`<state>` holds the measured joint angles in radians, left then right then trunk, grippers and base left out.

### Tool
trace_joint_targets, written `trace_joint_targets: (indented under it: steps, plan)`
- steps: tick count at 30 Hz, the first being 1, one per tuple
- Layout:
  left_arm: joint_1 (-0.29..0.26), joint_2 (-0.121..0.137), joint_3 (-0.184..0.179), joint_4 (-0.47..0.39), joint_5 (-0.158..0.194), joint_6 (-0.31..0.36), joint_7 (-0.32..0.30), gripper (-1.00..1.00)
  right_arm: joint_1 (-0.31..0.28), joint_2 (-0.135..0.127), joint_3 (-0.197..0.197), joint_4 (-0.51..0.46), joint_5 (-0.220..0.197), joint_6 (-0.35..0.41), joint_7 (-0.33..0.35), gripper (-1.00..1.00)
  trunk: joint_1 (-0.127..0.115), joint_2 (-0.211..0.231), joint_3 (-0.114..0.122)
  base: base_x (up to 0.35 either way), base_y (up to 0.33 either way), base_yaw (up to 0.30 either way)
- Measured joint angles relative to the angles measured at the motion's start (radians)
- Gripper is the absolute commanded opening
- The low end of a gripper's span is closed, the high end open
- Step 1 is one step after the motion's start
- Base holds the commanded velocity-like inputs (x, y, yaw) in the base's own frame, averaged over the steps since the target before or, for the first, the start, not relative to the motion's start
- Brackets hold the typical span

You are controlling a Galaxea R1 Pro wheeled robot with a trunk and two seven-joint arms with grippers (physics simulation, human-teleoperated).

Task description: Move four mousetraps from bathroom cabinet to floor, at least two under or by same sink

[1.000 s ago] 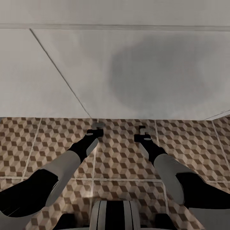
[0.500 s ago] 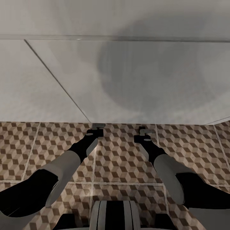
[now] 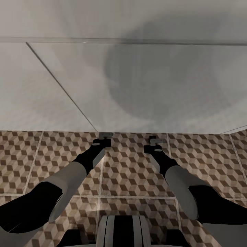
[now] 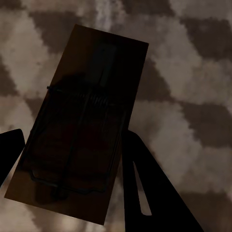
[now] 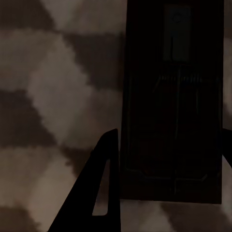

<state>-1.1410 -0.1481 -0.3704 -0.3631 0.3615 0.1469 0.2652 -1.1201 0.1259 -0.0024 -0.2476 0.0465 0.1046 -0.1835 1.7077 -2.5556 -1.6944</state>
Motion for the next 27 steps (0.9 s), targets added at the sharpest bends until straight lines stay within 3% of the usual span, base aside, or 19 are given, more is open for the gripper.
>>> trace_joint_targets:
  steps: [13,27]
  plan:
    - [0.000,0.000,0.000,-0.001,-0.004,0.001,0.000,-1.00,-0.001,-0.003,0.000,-0.002,0.000,-0.068,-0.009,-1.00,0.000,0.000,0.000,0.000,0.000,0.000]
    - [0.000,0.002,-0.002,-0.004,-0.005,0.000,-0.012,-1.00,-0.001,0.001,0.000,-0.005,0.004,-0.077,-0.009,-1.00,0.000,0.000,0.000,0.000,0.000,0.000]
